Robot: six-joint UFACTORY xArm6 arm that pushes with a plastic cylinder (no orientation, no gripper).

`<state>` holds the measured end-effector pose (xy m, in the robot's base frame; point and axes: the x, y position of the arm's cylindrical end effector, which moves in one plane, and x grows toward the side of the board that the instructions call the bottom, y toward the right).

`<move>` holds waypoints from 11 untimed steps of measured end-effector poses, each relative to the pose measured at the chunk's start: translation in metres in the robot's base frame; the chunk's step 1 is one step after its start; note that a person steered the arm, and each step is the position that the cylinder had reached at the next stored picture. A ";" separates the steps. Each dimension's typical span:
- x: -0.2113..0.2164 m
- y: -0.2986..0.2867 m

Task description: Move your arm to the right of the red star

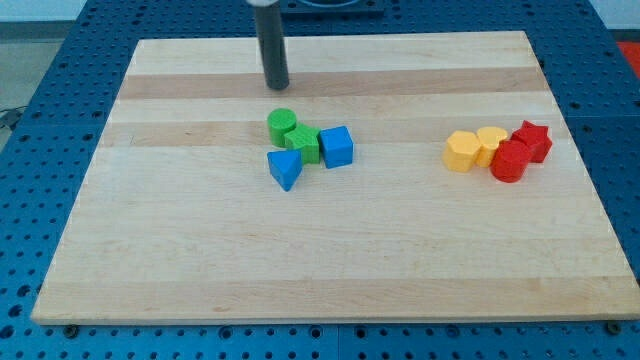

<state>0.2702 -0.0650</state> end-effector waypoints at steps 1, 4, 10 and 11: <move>0.001 0.059; 0.058 0.218; 0.195 0.372; 0.185 0.357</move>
